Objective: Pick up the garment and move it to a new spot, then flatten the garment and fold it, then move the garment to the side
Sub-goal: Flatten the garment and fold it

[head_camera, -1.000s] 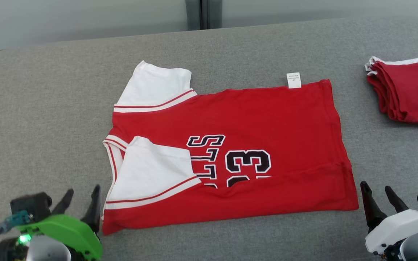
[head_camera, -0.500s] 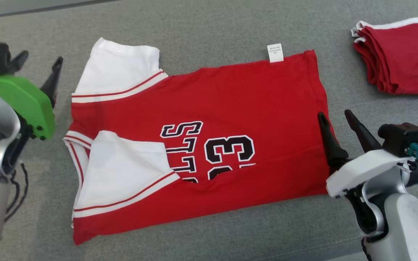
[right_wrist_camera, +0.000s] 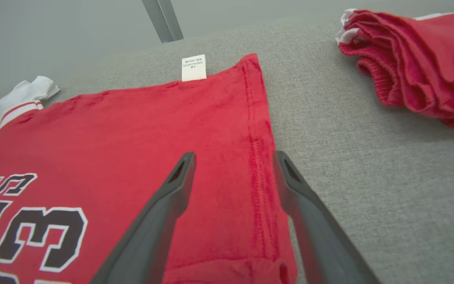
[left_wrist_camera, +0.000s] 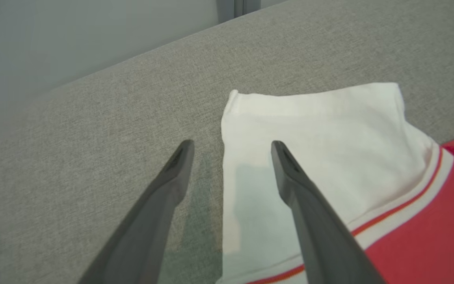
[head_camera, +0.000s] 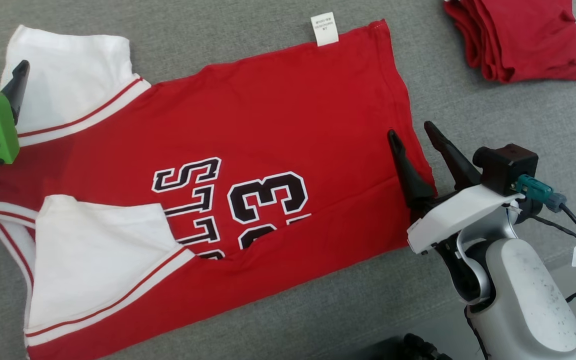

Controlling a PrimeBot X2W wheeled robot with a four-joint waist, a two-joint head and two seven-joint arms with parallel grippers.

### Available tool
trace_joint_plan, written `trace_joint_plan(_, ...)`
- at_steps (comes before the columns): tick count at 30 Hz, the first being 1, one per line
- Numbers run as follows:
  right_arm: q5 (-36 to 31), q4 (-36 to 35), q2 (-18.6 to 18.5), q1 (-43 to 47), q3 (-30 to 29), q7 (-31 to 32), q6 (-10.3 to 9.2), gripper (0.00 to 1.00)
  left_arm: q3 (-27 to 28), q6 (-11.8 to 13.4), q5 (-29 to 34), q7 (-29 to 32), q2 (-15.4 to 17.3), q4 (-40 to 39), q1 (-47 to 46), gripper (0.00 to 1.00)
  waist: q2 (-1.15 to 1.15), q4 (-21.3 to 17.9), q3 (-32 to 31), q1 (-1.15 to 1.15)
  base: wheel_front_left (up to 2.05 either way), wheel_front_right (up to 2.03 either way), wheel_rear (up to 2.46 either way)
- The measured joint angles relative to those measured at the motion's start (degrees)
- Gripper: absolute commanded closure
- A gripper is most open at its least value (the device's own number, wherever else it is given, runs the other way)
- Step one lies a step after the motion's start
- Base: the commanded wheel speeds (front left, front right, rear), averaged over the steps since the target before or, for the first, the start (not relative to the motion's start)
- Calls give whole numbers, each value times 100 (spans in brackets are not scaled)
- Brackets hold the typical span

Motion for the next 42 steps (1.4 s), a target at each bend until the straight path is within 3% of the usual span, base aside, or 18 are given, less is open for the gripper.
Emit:
trace_joint_plan(8,54,103,-12,-147,188,-134,0,0,63,20,-27,-99,116,88,19,0,0,-283,289,0,0,0,0)
trace_joint_plan(14,89,131,-67,-417,357,-141,0,0,89,221,102,-93,182,287,-231,0,0,-373,407,0,0,0,0)
trace_joint_plan(19,89,137,-127,-560,414,-140,0,0,40,237,131,-31,187,465,-455,0,0,-417,481,0,0,0,0)
trace_joint_plan(20,88,143,-152,-586,423,-136,0,0,25,235,129,-9,178,495,-497,22,0,-419,491,0,0,0,0)
trace_joint_plan(21,87,160,-172,-607,428,-120,0,0,7,233,124,23,164,520,-528,56,0,-416,495,0,0,0,0)
trace_joint_plan(23,69,212,-240,-708,430,-68,0,0,-43,213,101,70,114,579,-599,100,0,-398,492,0,0,0,0)
trace_joint_plan(32,-163,710,-590,-1674,481,342,0,0,-186,137,-13,-129,-122,646,-694,100,0,-181,416,0,0,0,0)
trace_joint_plan(42,-414,2076,-786,-2776,501,762,0,0,-301,73,-207,-794,-535,552,-704,100,0,382,278,0,0,0,0)
